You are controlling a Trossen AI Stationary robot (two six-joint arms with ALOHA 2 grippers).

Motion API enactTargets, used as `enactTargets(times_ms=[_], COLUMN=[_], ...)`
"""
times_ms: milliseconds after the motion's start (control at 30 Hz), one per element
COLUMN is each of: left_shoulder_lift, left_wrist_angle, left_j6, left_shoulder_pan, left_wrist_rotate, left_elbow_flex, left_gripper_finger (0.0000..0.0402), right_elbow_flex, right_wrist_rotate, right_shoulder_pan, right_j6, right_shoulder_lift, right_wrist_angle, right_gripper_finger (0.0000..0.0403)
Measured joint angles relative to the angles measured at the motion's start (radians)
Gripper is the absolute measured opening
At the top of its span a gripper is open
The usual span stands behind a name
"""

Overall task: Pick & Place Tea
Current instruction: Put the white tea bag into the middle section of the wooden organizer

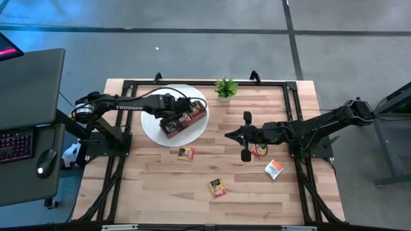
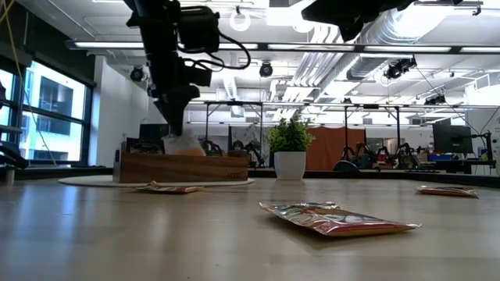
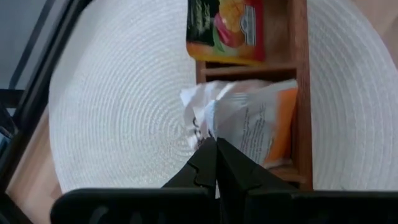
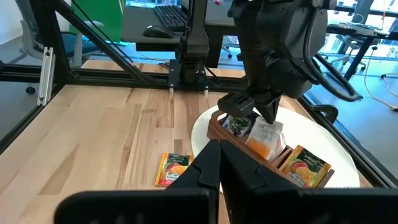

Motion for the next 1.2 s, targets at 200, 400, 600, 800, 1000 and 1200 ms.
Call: enactTargets(times_ms=[200,400,600,800,1000,1200], left_shoulder_lift=[0.007,0.019,0.020,-0.014,-0.080,-0.200], left_wrist_angle=[-0.008,0.011,0.078,0.055,0.097,0.121], left_j6=[0.000,0.016,0.020,0.031,0.247,0.301], left_shoulder_pan=[0.000,0.000,-0.007,-0.022,-0.070,-0.082], left_wrist_rotate=[0.007,0.007,0.077,0.190,0.190,0.146], left_elbow_flex=[0.000,0.001,0.001,0.074,0.114,0.097], left_gripper_finger=[0.0002,0.0051,0.0115,0.0128,0.0128,0.0128], right_elbow_flex=[0.000,0.000,0.000,0.001,0.048,0.052], right_wrist_rotate=[0.000,0.000,-0.001,-0.082,-0.001,-0.123], right_shoulder_pan=[0.000,0.000,0.000,0.011,0.074,0.075], right_j6=[0.000,0.000,0.000,0.008,0.040,0.329], right_shoulder_lift=[0.000,0.000,0.000,-0.002,-0.004,0.005], right_wrist_angle=[0.000,0.000,0.000,-0.031,-0.389,-0.688], right_gripper_finger=[0.0010,0.0011,0.0012,0.0012,0.0013,0.0044])
